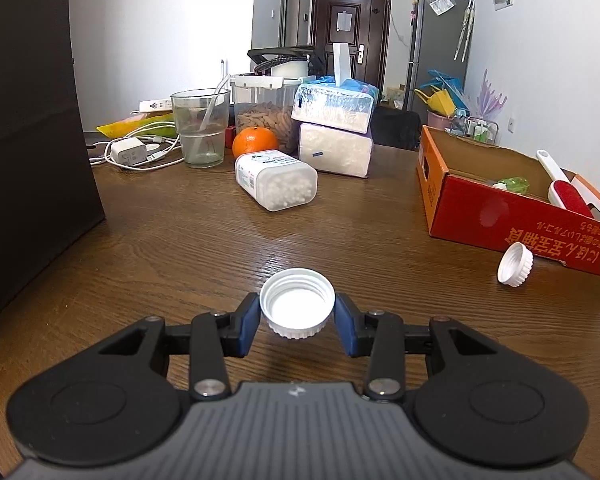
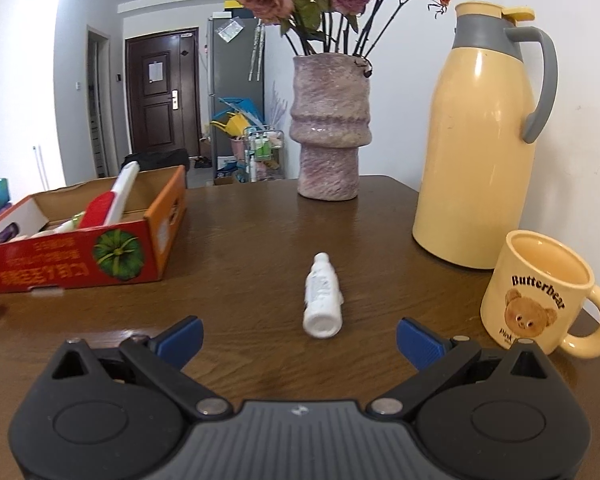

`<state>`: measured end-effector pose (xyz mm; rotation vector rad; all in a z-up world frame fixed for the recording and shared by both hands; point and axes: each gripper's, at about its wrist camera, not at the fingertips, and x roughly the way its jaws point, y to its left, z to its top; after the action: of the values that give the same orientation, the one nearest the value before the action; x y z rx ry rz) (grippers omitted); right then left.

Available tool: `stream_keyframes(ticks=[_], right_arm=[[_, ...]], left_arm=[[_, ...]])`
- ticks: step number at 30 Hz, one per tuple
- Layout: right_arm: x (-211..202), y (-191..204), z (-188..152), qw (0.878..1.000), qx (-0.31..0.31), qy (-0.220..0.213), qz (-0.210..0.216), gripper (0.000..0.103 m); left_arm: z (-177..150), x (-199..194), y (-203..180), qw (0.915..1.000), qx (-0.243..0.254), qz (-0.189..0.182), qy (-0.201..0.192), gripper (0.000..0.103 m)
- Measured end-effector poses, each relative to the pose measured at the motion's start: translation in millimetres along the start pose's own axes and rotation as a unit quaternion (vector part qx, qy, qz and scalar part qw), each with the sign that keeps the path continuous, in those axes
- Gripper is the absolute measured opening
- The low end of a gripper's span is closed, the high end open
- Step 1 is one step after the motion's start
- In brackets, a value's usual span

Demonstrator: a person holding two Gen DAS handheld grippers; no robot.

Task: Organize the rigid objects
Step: 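Hold the cap in the left gripper while the right grasps the dropper bottle, then carry the cap with the left tool while the right carries the dropper bottle over the box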

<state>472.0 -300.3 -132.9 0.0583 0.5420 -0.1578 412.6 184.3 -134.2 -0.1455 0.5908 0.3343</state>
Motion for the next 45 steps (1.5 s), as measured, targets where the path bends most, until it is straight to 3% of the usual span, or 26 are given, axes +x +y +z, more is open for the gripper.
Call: stream_keyframes(ticks=[12, 18, 23, 27, 30, 33, 34, 35, 45], right_arm=[[56, -9, 11, 1.000, 0.012, 0.017, -0.014, 0.102], [77, -13, 15, 0.999, 0.026, 0.032, -0.017, 0.093], [91, -17, 18, 0.998, 0.039, 0.045, -0.013, 0.077], [96, -19, 18, 0.997, 0.048, 0.054, -0.012, 0.073], [98, -19, 19, 0.997, 0.051, 0.057, -0.009, 0.063], [101, -18, 20, 0.997, 0.049, 0.055, -0.013, 0.049], [101, -17, 20, 0.997, 0.048, 0.055, -0.015, 0.034], [101, -17, 20, 0.997, 0.047, 0.054, -0.017, 0.031], [75, -27, 13, 0.997, 0.081, 0.003, 0.003, 0.027]], left_arm=[[-5, -7, -4, 1.0000, -0.002, 0.002, -0.003, 0.041], [-6, -8, -5, 1.0000, -0.003, 0.002, -0.002, 0.041], [-8, -10, -5, 1.0000, -0.004, 0.003, -0.001, 0.041], [-9, -10, -6, 1.0000, -0.004, 0.004, -0.001, 0.041], [-8, -10, -6, 1.0000, -0.004, 0.004, -0.001, 0.041], [-9, -10, -6, 1.0000, -0.004, 0.004, -0.001, 0.041], [-9, -10, -6, 1.0000, -0.004, 0.004, -0.001, 0.041], [-9, -11, -6, 1.0000, -0.004, 0.004, -0.001, 0.041], [-10, -12, -9, 1.0000, -0.003, 0.004, 0.003, 0.041]])
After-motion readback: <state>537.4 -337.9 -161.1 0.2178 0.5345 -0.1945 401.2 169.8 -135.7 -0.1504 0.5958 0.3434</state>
